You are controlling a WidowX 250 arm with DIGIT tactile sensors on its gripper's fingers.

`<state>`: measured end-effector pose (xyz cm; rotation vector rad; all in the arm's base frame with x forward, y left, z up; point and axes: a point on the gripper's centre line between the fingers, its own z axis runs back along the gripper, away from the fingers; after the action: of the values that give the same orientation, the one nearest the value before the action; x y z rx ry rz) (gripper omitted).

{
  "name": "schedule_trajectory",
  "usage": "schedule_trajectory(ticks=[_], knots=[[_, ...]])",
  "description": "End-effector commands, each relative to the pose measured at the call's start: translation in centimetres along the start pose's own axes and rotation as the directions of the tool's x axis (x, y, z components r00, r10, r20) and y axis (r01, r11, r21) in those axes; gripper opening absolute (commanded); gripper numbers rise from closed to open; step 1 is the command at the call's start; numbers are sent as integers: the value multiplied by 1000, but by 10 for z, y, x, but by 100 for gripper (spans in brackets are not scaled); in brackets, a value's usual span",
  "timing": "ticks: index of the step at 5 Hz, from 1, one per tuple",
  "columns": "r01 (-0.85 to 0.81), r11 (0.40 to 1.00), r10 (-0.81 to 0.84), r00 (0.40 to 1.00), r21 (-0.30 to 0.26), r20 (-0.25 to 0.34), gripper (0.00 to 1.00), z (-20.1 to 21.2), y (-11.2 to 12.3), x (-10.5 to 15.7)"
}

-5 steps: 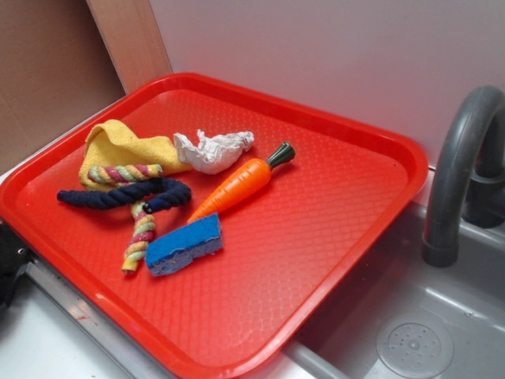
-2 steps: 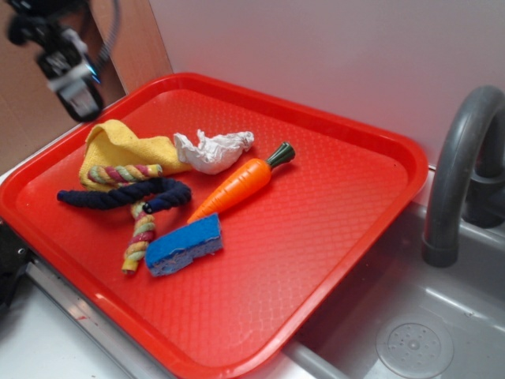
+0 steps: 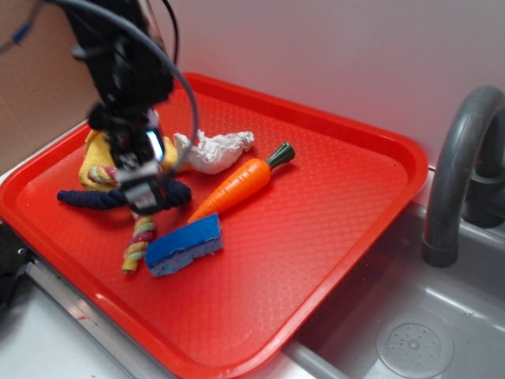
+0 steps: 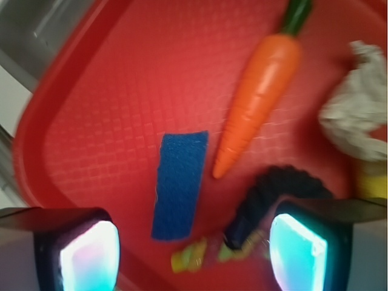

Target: Grab the blue sponge.

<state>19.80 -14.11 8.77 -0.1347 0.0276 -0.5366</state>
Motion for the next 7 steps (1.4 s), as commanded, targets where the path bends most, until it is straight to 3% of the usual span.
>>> schedule_trajectory(ticks=[1,2,3,4,5,6,7], knots=[[48,999,-47,998,21,-46,100,-47,-20,-4],[73,997,-75,996,-38,-56,100,-63,-33,-3],[83,996,-85,990,-26,-113,100,-81,-37,-6],[83,996,-78,986,26,-145,0,-89,-43,-6],[71,996,-62,988,61,-145,0,-87,-44,-10],[64,988,-47,991,137,-125,0,-69,-43,-12],[-125,976,131,991,181,-21,0,-17,-18,-23]])
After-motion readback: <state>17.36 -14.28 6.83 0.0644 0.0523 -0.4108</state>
